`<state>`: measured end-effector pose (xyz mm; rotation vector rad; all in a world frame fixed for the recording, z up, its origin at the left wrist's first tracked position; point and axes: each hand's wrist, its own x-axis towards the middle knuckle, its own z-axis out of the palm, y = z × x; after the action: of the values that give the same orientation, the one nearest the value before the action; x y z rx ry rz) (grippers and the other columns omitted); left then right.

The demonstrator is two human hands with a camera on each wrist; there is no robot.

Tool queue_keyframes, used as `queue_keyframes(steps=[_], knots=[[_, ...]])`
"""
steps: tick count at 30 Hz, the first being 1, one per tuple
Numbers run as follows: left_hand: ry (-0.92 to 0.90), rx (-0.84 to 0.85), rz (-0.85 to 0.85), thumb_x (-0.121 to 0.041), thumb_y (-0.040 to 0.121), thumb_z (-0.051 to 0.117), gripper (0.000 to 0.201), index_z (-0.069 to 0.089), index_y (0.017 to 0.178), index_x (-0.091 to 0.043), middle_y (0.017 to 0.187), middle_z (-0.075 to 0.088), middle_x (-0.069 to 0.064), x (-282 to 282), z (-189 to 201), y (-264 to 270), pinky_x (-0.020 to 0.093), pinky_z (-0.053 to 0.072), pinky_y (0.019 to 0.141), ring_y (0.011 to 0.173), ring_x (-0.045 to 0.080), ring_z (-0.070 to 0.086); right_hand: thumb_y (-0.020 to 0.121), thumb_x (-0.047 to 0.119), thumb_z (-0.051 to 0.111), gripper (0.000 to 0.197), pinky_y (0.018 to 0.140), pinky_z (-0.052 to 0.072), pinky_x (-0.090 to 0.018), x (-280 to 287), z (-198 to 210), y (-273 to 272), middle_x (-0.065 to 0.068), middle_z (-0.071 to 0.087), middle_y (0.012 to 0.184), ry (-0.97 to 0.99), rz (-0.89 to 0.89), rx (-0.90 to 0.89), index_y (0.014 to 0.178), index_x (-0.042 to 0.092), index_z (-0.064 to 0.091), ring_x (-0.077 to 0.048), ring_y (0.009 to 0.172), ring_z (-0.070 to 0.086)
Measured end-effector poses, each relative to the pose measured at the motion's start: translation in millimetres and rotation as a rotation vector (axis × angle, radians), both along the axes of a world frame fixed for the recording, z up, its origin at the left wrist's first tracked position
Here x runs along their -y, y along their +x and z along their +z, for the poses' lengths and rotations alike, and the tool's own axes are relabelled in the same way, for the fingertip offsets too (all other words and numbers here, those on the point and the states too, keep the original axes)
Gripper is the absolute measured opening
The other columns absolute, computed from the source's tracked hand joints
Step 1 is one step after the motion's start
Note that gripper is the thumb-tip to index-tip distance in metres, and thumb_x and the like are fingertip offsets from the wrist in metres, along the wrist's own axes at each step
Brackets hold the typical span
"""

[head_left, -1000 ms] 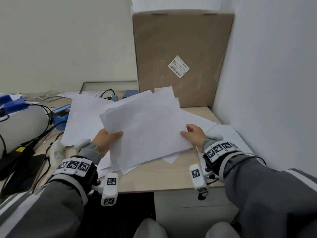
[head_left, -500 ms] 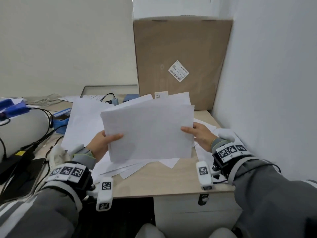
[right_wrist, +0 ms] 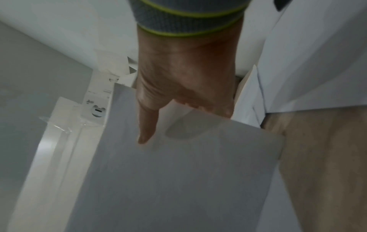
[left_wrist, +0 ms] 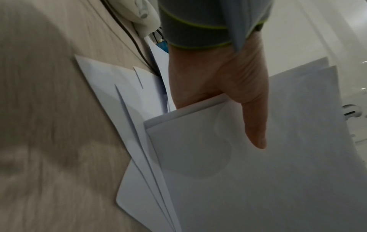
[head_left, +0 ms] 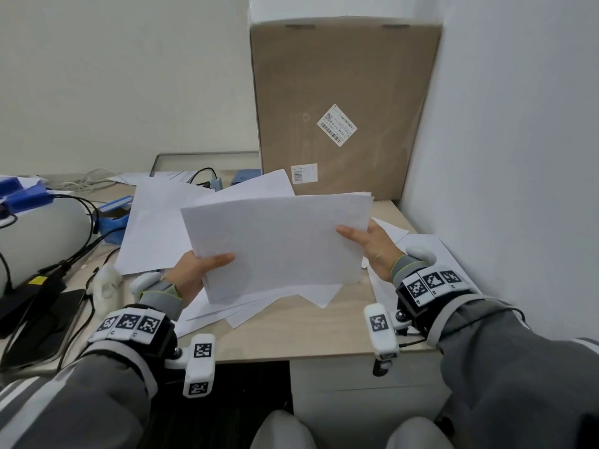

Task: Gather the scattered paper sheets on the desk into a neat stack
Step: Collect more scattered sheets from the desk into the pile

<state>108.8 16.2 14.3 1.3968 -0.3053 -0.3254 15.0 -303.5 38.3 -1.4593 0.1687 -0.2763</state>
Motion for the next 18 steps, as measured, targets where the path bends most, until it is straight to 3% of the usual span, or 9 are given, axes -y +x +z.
queue_keyframes(steps=[4, 8, 11, 13, 16, 18], knots=[[0.027, 0.012, -0.004, -0.028, 0.041, 0.089, 0.075, 0.066, 0.111, -0.015, 0.113, 0.071, 0.006, 4, 4, 1, 0.033, 0.057, 0.075, 0.101, 0.024, 0.069, 0.075, 0.016, 0.079, 0.06, 0.073, 0.056, -0.03, -9, 24, 10, -0.013, 0.067, 0.117, 0.06, -0.087, 0.114, 0.127, 0.005, 0.05, -0.023, 0.096, 0.068], [0.062, -0.039, 0.024, -0.025, 0.046, 0.085, 0.073, 0.065, 0.116, -0.011, 0.117, 0.07, 0.008, 3, -5, 4, 0.036, 0.055, 0.081, 0.105, 0.026, 0.066, 0.075, 0.003, 0.076, 0.063, 0.074, 0.056, -0.035, -10, 21, 16, -0.015, 0.064, 0.122, 0.033, -0.083, 0.016, 0.129, 0.004, 0.045, -0.029, 0.101, 0.066], [0.113, -0.067, 0.051, -0.021, 0.055, 0.083, 0.07, 0.062, 0.121, -0.009, 0.119, 0.068, 0.009, 6, -15, 2, 0.038, 0.053, 0.084, 0.108, 0.028, 0.064, 0.083, -0.003, 0.065, 0.042, 0.071, 0.053, -0.033, -8, 2, 8, -0.014, 0.064, 0.121, -0.05, -0.033, -0.131, 0.123, 0.002, 0.053, -0.031, 0.1, 0.064], [0.123, -0.082, 0.085, -0.022, 0.054, 0.084, 0.072, 0.062, 0.121, -0.007, 0.117, 0.069, 0.011, 8, -15, 2, 0.04, 0.053, 0.085, 0.107, 0.03, 0.065, 0.087, -0.002, 0.058, 0.032, 0.071, 0.049, -0.031, -4, -8, 3, -0.011, 0.064, 0.115, -0.113, -0.011, -0.194, 0.117, 0.008, 0.058, -0.028, 0.098, 0.061], [0.144, -0.075, 0.101, -0.03, 0.047, 0.086, 0.077, 0.064, 0.116, -0.005, 0.114, 0.07, 0.013, 14, -4, 3, 0.046, 0.052, 0.091, 0.105, 0.034, 0.066, 0.091, 0.003, 0.057, 0.03, 0.088, 0.051, -0.039, 2, -8, -4, -0.01, 0.064, 0.117, -0.165, -0.036, -0.225, 0.119, 0.01, 0.06, -0.028, 0.104, 0.06], [0.128, -0.075, 0.124, -0.022, 0.063, 0.083, 0.06, 0.063, 0.116, 0.0, 0.117, 0.067, 0.017, 22, 8, 5, 0.044, 0.053, 0.088, 0.102, 0.034, 0.065, 0.091, 0.003, 0.056, 0.029, 0.096, 0.049, -0.044, 5, -2, -6, -0.01, 0.064, 0.118, -0.173, -0.077, -0.216, 0.12, 0.009, 0.06, -0.029, 0.106, 0.061]])
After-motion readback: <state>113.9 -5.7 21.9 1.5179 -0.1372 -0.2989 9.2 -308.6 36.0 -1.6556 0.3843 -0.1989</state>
